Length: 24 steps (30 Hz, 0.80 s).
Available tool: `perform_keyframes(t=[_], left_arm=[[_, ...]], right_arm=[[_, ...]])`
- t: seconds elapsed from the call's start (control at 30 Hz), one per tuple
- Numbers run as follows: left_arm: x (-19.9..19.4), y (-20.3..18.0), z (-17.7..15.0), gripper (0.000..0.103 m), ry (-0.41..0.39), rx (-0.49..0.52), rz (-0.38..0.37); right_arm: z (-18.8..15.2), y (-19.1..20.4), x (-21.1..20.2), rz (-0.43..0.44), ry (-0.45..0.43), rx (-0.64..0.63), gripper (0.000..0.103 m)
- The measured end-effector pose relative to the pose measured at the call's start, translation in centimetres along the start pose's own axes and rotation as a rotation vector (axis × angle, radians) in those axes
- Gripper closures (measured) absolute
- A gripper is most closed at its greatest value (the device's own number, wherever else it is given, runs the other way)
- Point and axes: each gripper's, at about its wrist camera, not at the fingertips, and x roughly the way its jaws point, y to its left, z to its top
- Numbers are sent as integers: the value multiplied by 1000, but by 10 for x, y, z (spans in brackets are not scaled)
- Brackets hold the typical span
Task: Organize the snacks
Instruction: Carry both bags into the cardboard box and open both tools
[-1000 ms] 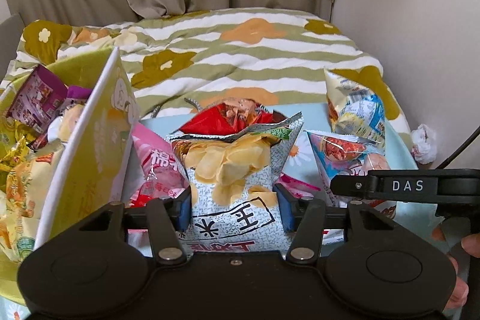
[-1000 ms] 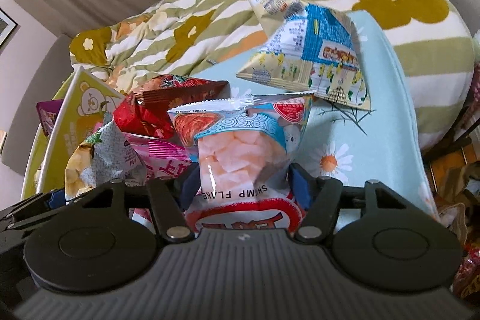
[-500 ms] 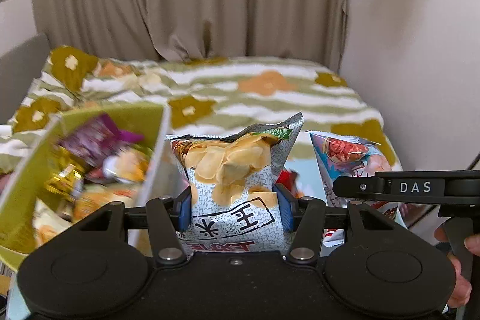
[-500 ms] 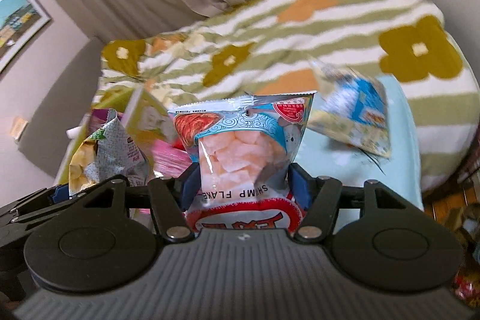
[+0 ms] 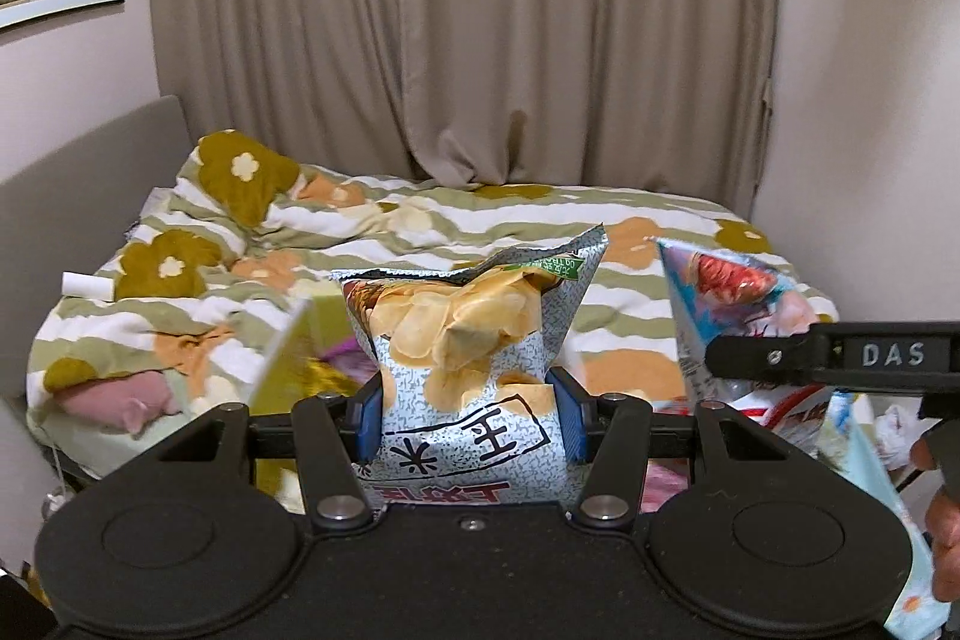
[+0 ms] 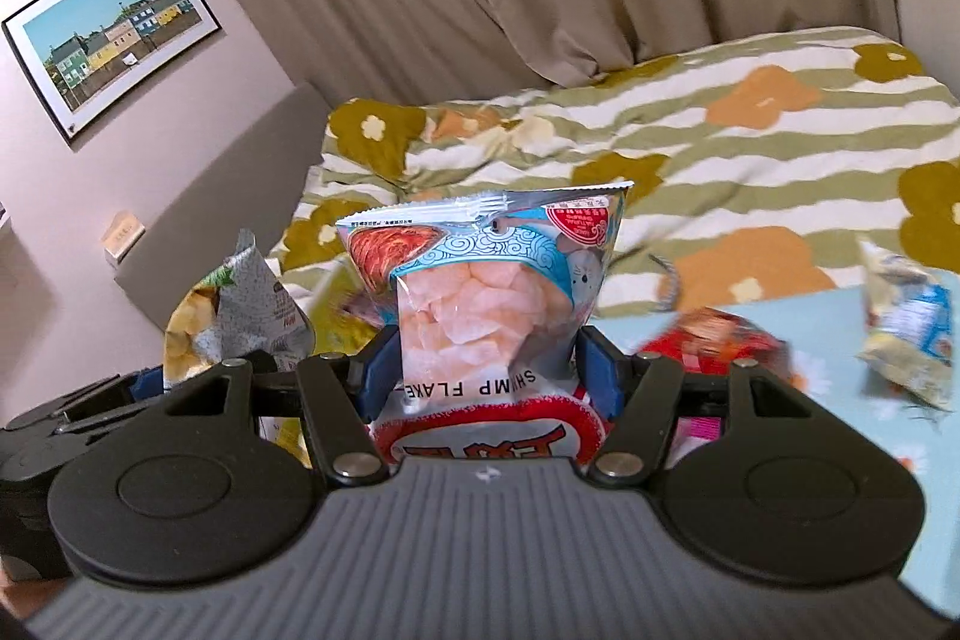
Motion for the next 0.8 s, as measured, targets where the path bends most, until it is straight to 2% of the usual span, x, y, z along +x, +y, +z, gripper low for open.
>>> perform_keyframes(t=[0.23,0.47,0.5,0.53,0.6,0.63,0.7,0.8], left_arm=[[39,68,4,45,76,15,-35],[87,107,-4,42,183,23,-125],[93,110,-6,39,199,24,-129],[98,111,-7,22,218,23,-131],[104,113,-10,8,257,14,-121],[105,115,-11,5,264,8,-129],[103,120,-13,5,270,-7,-161],[98,123,-14,5,264,-14,-166]], right_arm=[[2,70,46,-33,-2,-19,25],[-4,109,90,-110,-2,16,25],[-6,112,95,-124,-2,21,25],[-7,114,99,-136,-2,27,25],[-10,117,105,-154,4,47,25],[-11,118,106,-169,7,53,25],[-12,118,107,-197,11,56,25],[-13,118,106,-205,22,68,25]])
